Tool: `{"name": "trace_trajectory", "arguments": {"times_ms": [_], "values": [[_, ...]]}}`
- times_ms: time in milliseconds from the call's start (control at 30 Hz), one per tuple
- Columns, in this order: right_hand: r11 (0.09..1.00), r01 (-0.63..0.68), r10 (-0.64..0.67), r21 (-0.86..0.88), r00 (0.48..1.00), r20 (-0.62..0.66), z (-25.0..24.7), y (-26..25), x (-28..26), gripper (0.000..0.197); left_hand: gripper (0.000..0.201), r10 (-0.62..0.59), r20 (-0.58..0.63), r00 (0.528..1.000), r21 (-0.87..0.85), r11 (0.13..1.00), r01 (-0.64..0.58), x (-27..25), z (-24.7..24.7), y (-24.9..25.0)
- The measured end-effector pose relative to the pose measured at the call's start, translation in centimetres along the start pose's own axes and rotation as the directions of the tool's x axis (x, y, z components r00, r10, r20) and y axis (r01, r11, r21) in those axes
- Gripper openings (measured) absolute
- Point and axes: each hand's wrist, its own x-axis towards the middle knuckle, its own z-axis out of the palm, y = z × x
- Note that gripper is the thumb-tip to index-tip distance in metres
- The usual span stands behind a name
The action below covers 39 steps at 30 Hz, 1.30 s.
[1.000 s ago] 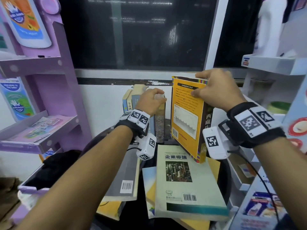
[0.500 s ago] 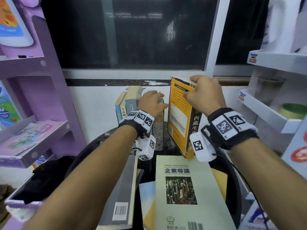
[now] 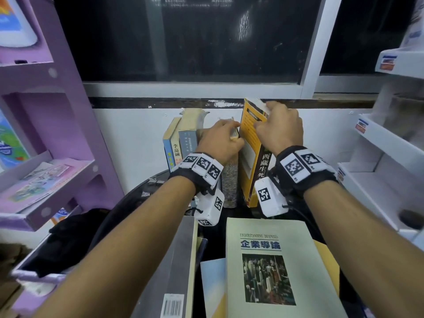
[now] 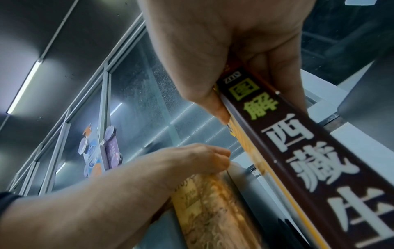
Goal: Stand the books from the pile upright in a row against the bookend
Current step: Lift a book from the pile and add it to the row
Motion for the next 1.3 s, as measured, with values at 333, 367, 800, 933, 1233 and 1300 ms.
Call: {"name": "trace_trajectory", "arguments": {"times_ms": [333, 367, 800, 933, 1233, 1300], "values": [[0.997, 0.008, -0.009, 0.070, 1.000, 0.014, 2.2, -0.5, 0.9, 0.035, 0.058, 0.070, 0.027, 0.997, 0.019, 0.997, -0.071, 0.0, -0.2, 0.2], [0.997, 0.015, -0.016, 0.072, 1.000, 0.018, 2.3, -0.5, 0.9, 0.037, 0.059, 0.077, 0.041, 0.996, 0.023, 0.997, -0.078, 0.0, -0.2, 0.2], [0.989, 0.071, -0.093, 0.132, 0.981, 0.172, 2.9, -0.2, 0.9, 0.049, 0.087, 0.056, 0.244, 0.968, 0.025, 0.998, -0.064, 1.1, -0.7, -0.9], [0.975, 0.075, -0.133, 0.211, 0.952, 0.276, 1.9, 0.1, 0.9, 0.062, 0.086, 0.064, 0.243, 0.968, 0.002, 0.998, -0.066, 1.2, -0.8, -1.2], [0.966, 0.126, -0.226, 0.227, 0.840, 0.493, 0.1, 1.8, 1.3, 0.084, 0.090, 0.088, 0.244, 0.966, -0.006, 0.996, -0.089, 1.1, -1.0, -0.9], [0.954, 0.094, -0.229, 0.285, 0.840, 0.491, 0.4, 1.8, 1.2, 0.083, 0.090, 0.080, 0.242, 0.967, -0.006, 0.997, -0.081, 1.1, -1.1, -0.9]]}}
